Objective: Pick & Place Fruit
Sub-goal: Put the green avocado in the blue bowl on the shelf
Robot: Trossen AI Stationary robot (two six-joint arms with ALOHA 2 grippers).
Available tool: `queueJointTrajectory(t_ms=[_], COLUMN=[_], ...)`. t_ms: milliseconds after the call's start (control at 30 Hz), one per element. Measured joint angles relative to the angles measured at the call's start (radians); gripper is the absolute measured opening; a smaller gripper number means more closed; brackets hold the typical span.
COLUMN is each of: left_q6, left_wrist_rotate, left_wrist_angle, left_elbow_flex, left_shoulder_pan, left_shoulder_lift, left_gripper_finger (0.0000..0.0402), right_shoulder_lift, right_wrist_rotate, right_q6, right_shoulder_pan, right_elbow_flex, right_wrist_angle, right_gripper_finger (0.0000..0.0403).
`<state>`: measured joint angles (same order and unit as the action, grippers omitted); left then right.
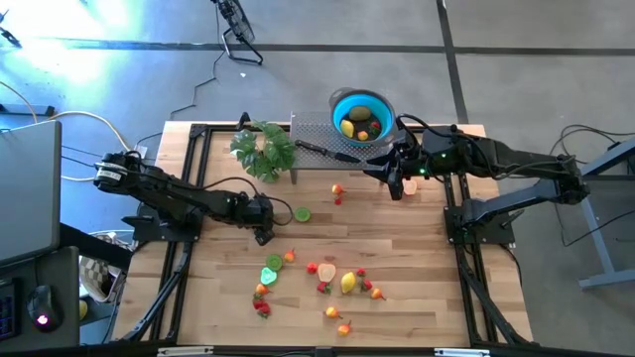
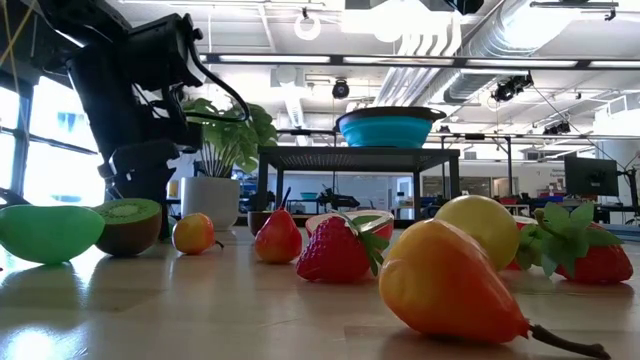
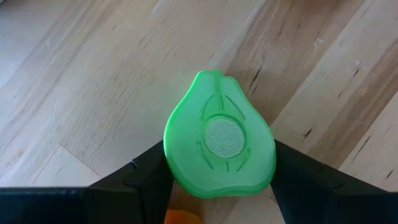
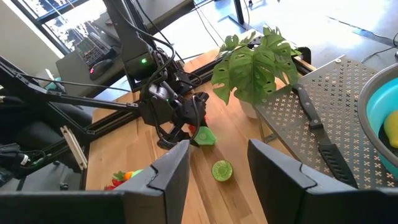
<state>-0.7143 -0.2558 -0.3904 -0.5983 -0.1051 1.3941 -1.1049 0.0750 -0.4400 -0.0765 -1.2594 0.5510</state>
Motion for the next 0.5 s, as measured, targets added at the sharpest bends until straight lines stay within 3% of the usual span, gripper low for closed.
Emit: queueJointTrajectory(t_ms=[500], left_q6=[-0.002], left_wrist_rotate=[0.072], left_wrist_angle=[0.104], left_elbow_flex=[0.0], left_shoulder_pan=[0.0], left_shoulder_lift=[0.0], left_gripper_finger=[0.0219], right_shoulder_lift=[0.0], right_wrist_rotate=[-0.024], right_q6=[0.0], right_shoulder_pan=[0.0], right_elbow_flex=[0.0], right_wrist_angle=[0.0], right_gripper_finger=[0.0155])
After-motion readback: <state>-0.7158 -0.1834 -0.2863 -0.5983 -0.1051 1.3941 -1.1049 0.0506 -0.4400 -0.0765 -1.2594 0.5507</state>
